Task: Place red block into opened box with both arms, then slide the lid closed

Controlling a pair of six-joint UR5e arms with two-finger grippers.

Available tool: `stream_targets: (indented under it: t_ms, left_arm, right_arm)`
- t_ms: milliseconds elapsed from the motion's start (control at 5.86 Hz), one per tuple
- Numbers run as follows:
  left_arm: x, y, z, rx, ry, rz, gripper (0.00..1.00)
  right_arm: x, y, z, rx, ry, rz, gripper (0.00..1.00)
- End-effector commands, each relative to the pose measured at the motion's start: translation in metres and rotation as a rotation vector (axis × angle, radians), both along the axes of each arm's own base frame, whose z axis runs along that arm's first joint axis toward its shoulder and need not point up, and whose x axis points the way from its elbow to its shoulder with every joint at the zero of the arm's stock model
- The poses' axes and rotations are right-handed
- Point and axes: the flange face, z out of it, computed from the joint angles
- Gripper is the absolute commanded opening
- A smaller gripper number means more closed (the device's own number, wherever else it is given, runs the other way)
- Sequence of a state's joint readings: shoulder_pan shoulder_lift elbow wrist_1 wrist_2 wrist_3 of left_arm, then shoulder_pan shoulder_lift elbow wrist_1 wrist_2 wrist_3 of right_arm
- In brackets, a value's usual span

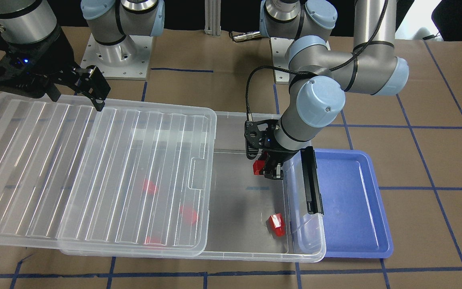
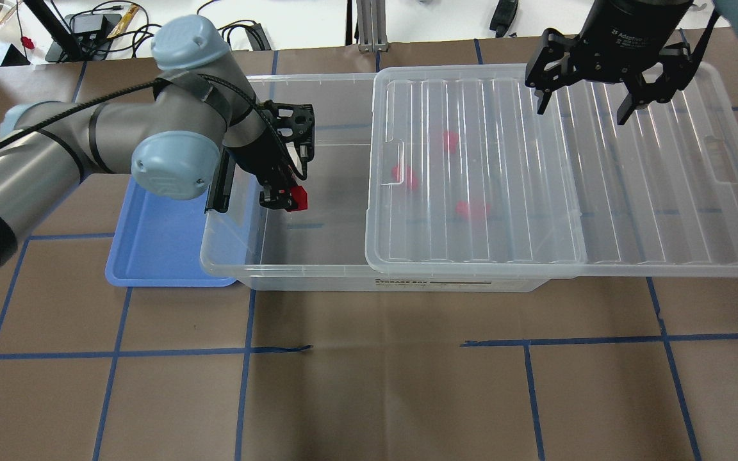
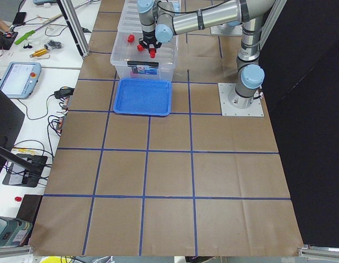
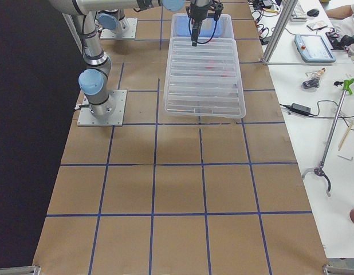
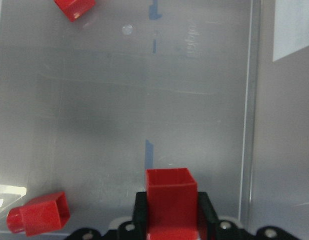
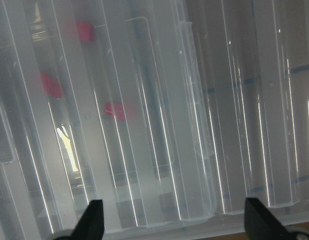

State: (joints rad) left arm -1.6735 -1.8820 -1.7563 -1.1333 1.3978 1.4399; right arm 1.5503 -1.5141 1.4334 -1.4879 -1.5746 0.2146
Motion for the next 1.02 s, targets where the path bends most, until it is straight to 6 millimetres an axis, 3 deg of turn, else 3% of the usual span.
stream_targets:
  t_ms: [0,171,341,512,683,854]
  left_arm:
    - [-0.005,0.001,-0.051,0.031,-0.001,-0.011,0.06]
    - [-0.006,-0.007,-0.068,0.012,0.004,-0.006,0.13]
    - [-0.008,-0.015,-0.076,0.008,0.0,0.007,0.33]
    - [-0.01,-0.012,-0.069,0.016,-0.006,0.031,0.95]
    - [-0.011,-0.009,-0.056,0.012,-0.006,0.034,0.98]
    - [-0.01,-0.004,-0.02,0.011,-0.006,0.037,0.98]
  right_arm:
    - [-0.006,-0.002,0.001,-0.003,0.007,0.013,1.0]
    - [-0.012,-0.003,0.001,-0.005,0.009,0.016,1.0]
    - [-0.023,-0.004,0.001,-0.002,0.007,0.001,1.0]
    - [-0.03,-0.006,0.001,-0.001,0.007,0.008,1.0]
    - [-0.037,-0.007,0.001,-0.002,0.012,0.023,1.0]
    - [-0.081,-0.012,0.001,-0.002,0.012,0.072,1.0]
